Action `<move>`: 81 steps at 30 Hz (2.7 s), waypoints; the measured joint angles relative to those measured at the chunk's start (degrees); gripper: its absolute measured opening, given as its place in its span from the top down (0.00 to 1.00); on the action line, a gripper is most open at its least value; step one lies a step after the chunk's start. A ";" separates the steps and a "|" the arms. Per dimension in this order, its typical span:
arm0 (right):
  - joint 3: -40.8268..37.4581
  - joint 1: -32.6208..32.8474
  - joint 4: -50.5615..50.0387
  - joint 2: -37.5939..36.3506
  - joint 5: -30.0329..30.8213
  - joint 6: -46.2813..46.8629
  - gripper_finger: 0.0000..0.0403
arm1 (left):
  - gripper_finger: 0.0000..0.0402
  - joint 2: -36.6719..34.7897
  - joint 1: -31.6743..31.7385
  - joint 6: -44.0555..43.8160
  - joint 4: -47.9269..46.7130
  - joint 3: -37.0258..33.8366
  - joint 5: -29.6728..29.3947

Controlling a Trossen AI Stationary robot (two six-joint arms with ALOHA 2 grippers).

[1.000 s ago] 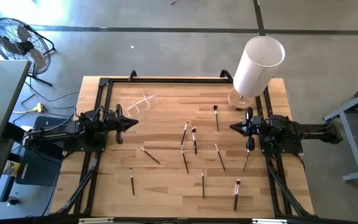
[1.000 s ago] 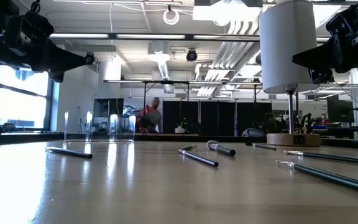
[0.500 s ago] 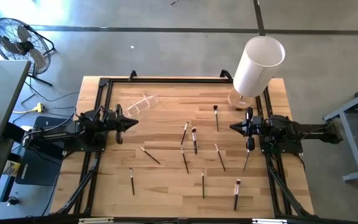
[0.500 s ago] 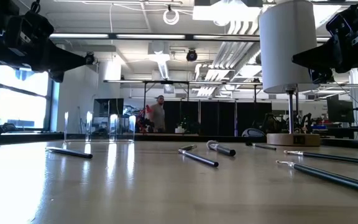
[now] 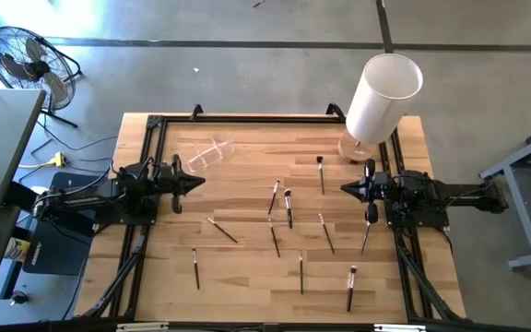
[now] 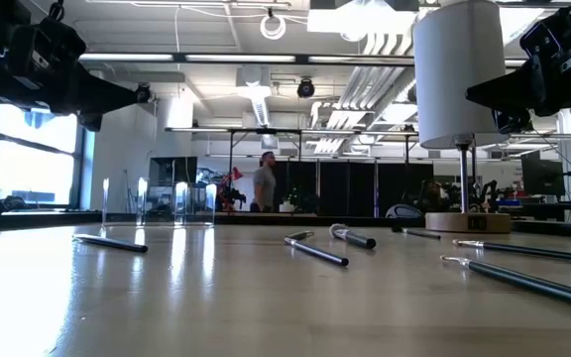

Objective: Put items in baskets/containers

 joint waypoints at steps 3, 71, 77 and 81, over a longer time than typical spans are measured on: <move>0.00 -0.01 -0.01 0.00 0.00 -0.01 0.99 | 1.00 0.00 0.00 0.01 0.00 0.00 0.00; 0.00 0.00 -0.02 0.00 0.00 -0.01 0.99 | 1.00 74.55 -36.37 -106.09 -58.64 51.57 -10.58; 0.00 0.00 -0.02 -0.01 0.00 0.00 0.99 | 0.96 74.55 -39.07 -115.63 -58.07 48.53 -8.20; 0.00 0.00 -0.02 -0.01 0.00 -0.01 0.99 | 0.90 74.55 -39.11 -117.28 -53.81 45.30 -5.72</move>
